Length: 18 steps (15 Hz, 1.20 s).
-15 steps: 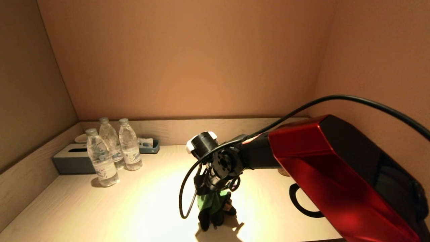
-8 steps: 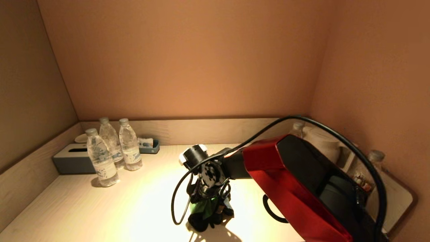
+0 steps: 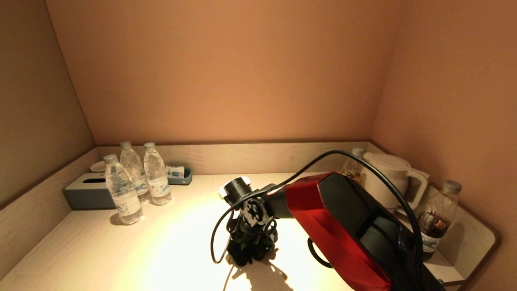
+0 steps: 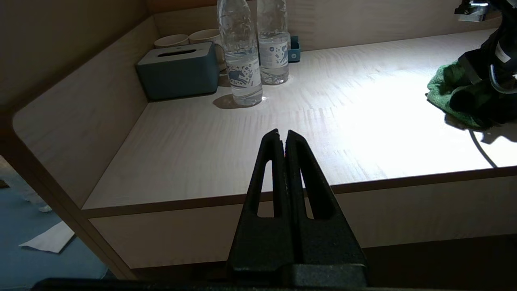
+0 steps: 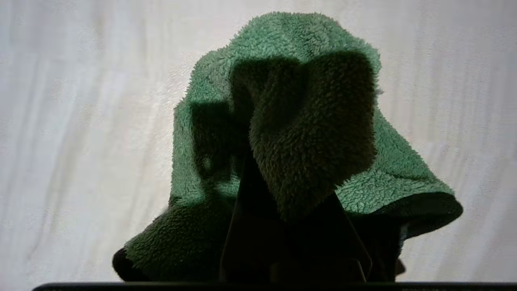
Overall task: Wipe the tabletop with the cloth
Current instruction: Sweep the stains on the table
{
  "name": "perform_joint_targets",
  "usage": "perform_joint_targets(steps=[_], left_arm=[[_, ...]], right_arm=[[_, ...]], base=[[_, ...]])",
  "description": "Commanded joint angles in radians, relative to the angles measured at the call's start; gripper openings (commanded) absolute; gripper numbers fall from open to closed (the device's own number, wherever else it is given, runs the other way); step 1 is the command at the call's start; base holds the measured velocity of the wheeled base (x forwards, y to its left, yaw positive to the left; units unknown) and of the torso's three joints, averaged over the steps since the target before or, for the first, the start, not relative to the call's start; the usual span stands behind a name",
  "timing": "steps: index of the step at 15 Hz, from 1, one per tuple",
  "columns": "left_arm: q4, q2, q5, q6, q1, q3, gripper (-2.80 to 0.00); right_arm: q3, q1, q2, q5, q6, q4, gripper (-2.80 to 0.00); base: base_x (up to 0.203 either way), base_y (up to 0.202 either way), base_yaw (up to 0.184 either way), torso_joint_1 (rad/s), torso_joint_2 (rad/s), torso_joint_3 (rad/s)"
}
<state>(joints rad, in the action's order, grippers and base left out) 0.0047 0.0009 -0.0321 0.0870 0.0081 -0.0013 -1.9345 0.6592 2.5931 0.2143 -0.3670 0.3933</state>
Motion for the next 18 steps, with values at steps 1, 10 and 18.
perform_joint_targets(steps=[1, 10, 18], left_arm=[[0.0, 0.001, 0.0, 0.002, 0.0, 0.0, -2.8], [0.0, 0.001, 0.0, 0.002, -0.002, 0.0, -2.8], [0.0, 0.001, 0.0, 0.0, -0.002, 0.0, -2.8]], right_arm=[[0.002, -0.089, 0.021, 0.044, -0.014, 0.008, -2.8], [0.23, -0.16, -0.134, 0.053, -0.048, 0.026, -2.8], [0.324, -0.015, -0.189, 0.025, -0.049, 0.022, -2.8]], base=[[0.0, 0.0, 0.0, 0.0, 0.0, 0.0], [0.0, 0.0, 0.0, 0.0, 0.0, 0.0], [0.0, 0.0, 0.0, 0.0, 0.0, 0.0]])
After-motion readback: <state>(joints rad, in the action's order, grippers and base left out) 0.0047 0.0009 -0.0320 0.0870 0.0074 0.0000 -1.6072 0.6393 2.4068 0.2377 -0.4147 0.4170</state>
